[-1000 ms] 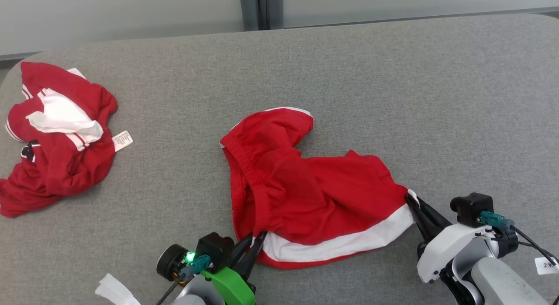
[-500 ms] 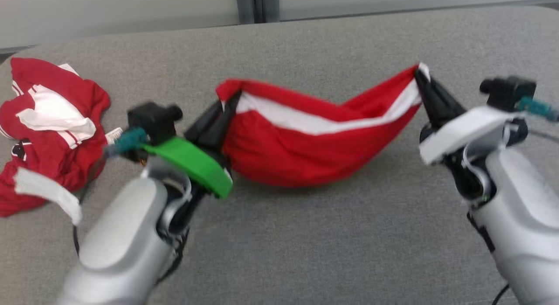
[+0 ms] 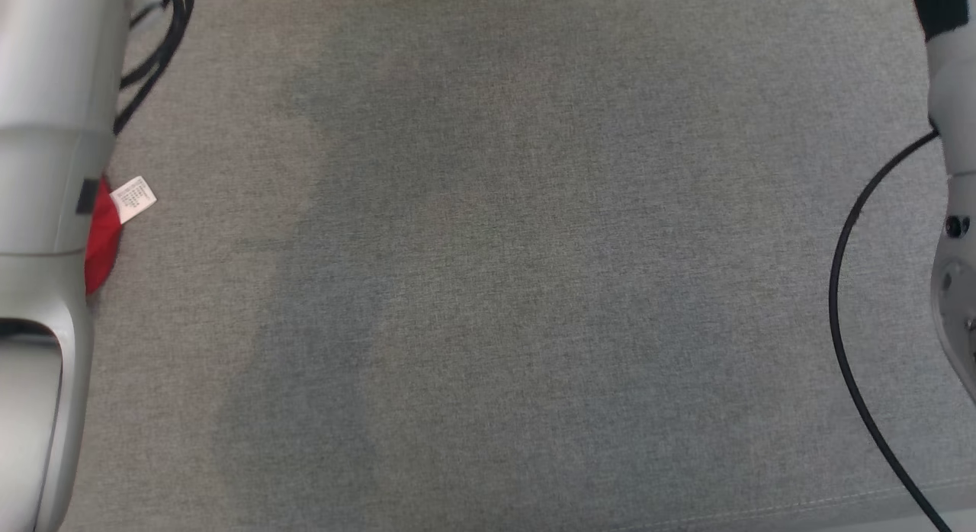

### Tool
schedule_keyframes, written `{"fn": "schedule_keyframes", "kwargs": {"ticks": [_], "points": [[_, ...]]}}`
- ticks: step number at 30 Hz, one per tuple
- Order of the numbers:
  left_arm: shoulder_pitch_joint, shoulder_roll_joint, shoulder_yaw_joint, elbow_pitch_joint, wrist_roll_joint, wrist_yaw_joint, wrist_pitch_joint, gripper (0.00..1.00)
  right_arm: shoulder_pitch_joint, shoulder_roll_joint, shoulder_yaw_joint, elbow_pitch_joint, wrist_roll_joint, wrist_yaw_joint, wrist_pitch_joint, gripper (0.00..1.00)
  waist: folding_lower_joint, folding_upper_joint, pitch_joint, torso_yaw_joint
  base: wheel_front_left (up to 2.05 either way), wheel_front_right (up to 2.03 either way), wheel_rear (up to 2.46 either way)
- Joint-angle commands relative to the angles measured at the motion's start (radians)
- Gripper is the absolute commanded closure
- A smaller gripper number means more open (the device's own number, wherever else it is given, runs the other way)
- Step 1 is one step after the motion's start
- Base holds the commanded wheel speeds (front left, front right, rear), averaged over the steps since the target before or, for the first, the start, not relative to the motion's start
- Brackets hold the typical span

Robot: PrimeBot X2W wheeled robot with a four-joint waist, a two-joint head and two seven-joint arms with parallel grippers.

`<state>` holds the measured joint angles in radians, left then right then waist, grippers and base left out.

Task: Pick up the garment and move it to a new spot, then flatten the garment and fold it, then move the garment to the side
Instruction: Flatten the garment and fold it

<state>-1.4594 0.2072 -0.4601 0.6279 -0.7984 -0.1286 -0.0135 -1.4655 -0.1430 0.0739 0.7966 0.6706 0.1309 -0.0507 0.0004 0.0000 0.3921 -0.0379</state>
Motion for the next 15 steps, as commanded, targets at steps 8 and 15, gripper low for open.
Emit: {"fn": "schedule_keyframes", "kwargs": {"ticks": [8,15], "points": [[-0.076,0.001,-0.107,0.038,-0.088,-0.002,-0.099,1.00,-0.051,-0.009,0.079,0.047,0.028,0.000,-0.059,1.00,-0.0004,0.0000,0.043,-0.029,0.00,0.00,0.00],[0.149,0.065,-0.201,-0.018,-0.172,-0.002,-0.200,1.00,0.179,-0.050,0.182,-0.025,0.130,0.000,-0.086,1.00,-0.0004,0.0000,0.027,-0.028,0.00,0.00,0.00]]}}
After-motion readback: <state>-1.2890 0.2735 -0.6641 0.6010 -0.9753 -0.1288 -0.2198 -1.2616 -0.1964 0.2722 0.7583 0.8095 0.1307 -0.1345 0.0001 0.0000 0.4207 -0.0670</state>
